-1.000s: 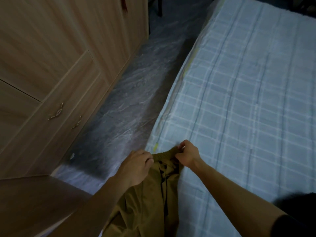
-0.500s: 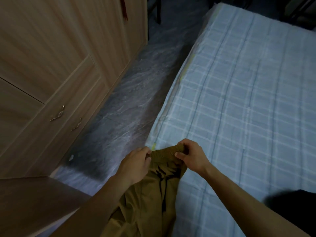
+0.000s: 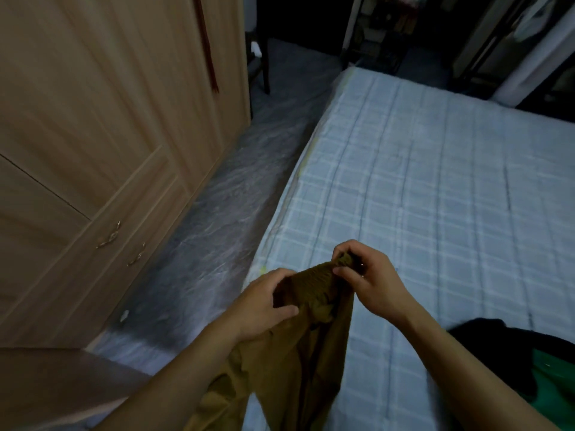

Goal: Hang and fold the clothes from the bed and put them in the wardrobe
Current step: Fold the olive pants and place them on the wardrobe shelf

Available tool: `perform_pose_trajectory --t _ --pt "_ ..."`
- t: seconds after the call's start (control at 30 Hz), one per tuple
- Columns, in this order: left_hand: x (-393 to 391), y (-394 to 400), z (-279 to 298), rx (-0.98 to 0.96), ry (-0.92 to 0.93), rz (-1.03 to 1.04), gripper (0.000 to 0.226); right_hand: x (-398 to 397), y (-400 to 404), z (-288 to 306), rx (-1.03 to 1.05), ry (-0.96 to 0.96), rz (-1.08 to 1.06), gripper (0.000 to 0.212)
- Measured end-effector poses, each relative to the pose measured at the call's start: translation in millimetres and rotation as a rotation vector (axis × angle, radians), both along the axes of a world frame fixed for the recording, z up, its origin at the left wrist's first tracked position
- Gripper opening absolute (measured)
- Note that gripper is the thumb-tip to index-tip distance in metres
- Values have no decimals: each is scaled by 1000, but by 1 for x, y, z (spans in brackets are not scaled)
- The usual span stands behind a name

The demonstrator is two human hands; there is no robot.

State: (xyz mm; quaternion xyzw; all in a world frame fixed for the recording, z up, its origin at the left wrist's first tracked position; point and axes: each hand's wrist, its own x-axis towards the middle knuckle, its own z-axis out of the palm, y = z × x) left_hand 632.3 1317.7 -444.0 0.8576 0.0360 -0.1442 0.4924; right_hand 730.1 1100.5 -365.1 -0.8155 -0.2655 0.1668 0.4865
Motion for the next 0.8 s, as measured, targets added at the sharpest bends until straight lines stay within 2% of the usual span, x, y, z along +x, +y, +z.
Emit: perform_pose_trajectory --t 0.17,0.47,0.63,0.73,0.8 --pt "-1 -36 59 84 -170 -42 41 -25 -47 60 32 -73 -9 27" --pt "-14 -116 177 86 -193 -261 25 -56 -152 167 135 -275 -168 31" --pt "-28 -152 202 161 -168 -372 15 -66 -213 217 209 -404 -315 25" --pt "-37 -185 204 146 -200 -324 15 -76 -241 238 217 -449 -364 23" --pt "-38 -210 205 60 -179 -270 26 -81 -257 245 232 -464 -401 21"
